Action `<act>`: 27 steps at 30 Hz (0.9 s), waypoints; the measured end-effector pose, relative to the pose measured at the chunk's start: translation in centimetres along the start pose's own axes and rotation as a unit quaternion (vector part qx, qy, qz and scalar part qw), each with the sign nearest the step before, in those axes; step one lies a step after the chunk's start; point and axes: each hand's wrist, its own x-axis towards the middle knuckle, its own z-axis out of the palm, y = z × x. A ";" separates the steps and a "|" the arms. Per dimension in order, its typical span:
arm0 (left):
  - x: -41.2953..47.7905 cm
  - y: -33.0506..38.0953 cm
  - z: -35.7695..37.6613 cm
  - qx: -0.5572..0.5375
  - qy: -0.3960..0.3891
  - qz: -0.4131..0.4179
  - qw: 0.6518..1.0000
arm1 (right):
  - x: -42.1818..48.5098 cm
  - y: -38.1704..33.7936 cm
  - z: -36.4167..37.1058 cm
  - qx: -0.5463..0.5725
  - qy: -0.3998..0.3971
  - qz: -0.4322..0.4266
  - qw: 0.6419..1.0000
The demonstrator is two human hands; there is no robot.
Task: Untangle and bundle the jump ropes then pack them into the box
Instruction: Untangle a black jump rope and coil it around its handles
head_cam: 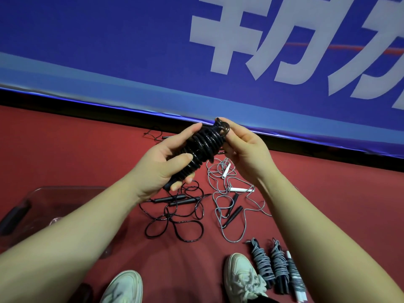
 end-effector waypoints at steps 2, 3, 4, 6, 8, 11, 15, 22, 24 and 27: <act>0.0 0.2 0.1 0.002 -0.004 0.002 1.000 | -0.3 -0.1 -0.1 0.059 0.007 0.002 0.998; 0.0 0.2 0.2 0.000 -0.004 0.003 1.000 | -0.5 -0.3 -0.1 0.086 0.005 0.002 0.996; 0.1 0.2 0.2 -0.002 -0.001 0.003 1.000 | -0.6 -0.4 0.0 0.104 0.005 0.002 0.995; 0.2 0.1 0.2 -0.005 0.008 0.000 1.000 | -0.7 -0.6 0.2 0.121 0.010 0.001 0.993; 0.2 -0.1 0.1 -0.007 0.015 0.000 1.000 | -0.7 -0.7 0.4 0.113 0.019 0.002 0.993; 0.4 -0.1 0.2 -0.008 0.022 0.000 1.000 | -0.7 -0.7 0.5 0.098 0.031 0.010 0.995; 0.6 -0.3 0.0 -0.010 0.038 0.000 0.999 | -0.7 -0.5 0.7 0.091 0.050 0.027 0.994; 0.1 0.3 -1.2 0.075 -0.016 -0.038 0.996 | -0.9 0.0 0.4 0.059 0.027 0.047 0.997; -0.1 0.3 -1.7 0.098 -0.022 -0.046 0.994 | -1.1 -0.3 0.1 -0.036 0.012 0.023 0.999; -0.1 0.2 -2.0 0.115 -0.010 -0.056 0.992 | -1.3 -1.0 0.0 -0.212 0.003 -0.034 0.977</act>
